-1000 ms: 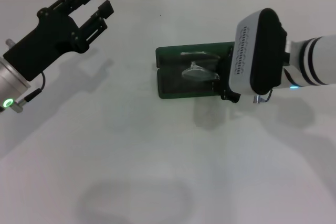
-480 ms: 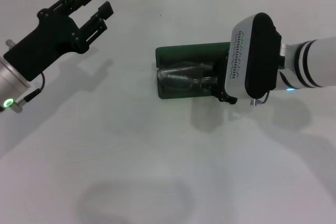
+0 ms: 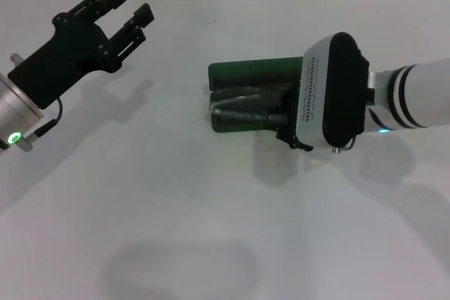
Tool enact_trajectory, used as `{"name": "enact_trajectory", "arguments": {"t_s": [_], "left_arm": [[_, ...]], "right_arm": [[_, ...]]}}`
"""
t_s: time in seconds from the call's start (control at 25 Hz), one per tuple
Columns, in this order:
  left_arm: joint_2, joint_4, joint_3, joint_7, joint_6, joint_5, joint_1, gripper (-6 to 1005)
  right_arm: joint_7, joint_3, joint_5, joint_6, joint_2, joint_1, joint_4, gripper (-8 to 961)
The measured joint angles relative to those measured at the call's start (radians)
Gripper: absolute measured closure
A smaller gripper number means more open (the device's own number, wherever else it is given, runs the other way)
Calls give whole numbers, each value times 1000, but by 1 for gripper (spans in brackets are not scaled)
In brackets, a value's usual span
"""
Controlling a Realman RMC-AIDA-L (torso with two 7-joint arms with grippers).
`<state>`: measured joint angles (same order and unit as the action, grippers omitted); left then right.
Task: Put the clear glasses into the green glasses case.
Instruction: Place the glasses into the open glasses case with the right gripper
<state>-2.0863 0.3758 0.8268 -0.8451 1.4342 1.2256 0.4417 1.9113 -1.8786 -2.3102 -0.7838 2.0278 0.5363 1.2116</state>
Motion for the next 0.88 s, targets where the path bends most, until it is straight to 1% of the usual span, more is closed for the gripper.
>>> {"name": "enact_trajectory", "arguments": {"t_s": [0.16,0.36,0.56,0.76,0.88], "left_arm": [[-1,-2,0,0,-2,0,0,420],[-1,-2,2,0,-11,0,0,419],[-1,-2,2,0,-19,0,1,419],[0,-2,2,0,-27,0,13,420],[0,-2,7,0,-27,0,19,420]], "right_arm": [[0,-12,0,0,0,-3,9,727],[0,-5,0,1,-1,-24,41,726],[-3,-1,10,31,-2,-40,51,724],[-10,-24,75,-14,-2,-22,53,723],[-12,-46,101,-17,-1,2,27,722]]}}
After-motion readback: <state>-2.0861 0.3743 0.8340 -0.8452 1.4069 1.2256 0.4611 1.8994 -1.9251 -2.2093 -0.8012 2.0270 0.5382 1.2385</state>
